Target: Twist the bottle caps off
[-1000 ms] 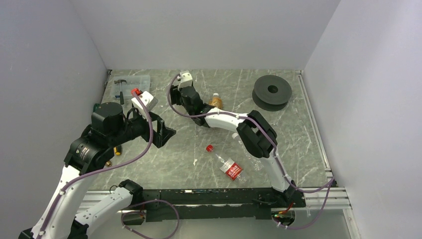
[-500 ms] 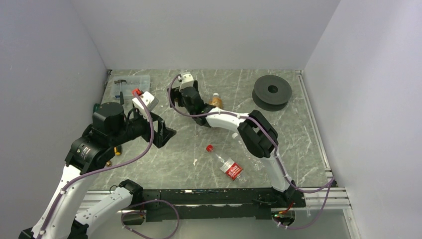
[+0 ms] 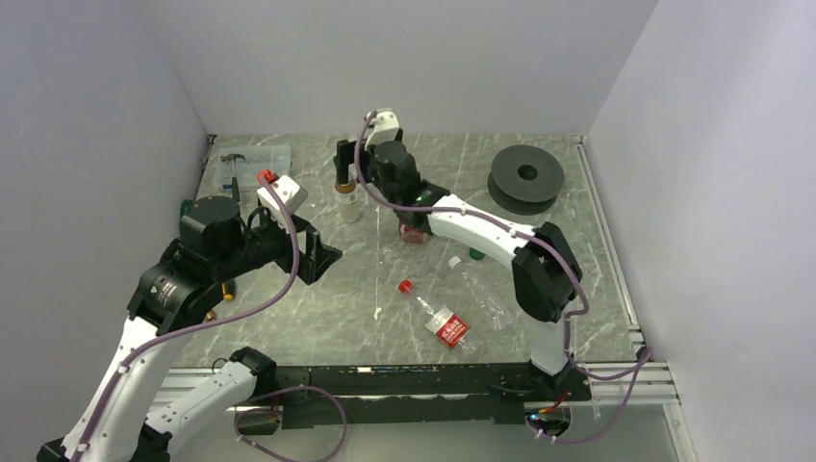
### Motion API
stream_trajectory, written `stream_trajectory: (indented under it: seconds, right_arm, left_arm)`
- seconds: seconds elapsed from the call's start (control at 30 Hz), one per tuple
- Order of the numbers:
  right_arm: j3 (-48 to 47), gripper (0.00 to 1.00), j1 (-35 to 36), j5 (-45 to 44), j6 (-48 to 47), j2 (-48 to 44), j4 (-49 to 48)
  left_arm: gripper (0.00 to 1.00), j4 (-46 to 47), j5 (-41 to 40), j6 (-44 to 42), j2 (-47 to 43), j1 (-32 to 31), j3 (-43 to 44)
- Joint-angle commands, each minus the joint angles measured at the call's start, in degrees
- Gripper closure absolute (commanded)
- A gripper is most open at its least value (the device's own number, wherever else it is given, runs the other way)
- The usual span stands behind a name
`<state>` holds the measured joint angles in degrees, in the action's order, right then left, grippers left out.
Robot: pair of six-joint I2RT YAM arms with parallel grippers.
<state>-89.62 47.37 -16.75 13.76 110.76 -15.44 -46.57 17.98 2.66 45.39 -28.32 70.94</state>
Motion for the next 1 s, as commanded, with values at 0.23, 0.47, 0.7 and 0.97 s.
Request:
stream_trajectory:
  seconds: [0.23,0.47,0.7,0.97]
  right_arm:
    - [-18.1,0.00,-14.9,2.3,15.5,6.7,44.2]
    - [-26.4,0.00,-20.2,6.3,14.0,17.0,51.7]
    - [-23.4,0.00,-20.6,13.2,14.5,17.8,48.5]
    - [-21.2,0.00,-20.5,15.8,15.9,18.6,46.7]
  left_arm:
    - [0.01,3.2,0.1,-0.5,2.4,0.1,0.2]
    - [0.01,3.8,0.7,-0.4,2.7,0.1,-0.1]
    - [0.01,3.8,1.1,-0.6,3.0,0.1,-0.4]
    - [0.01,4.2,1.8,-0.5,3.4,0.1,-0.9]
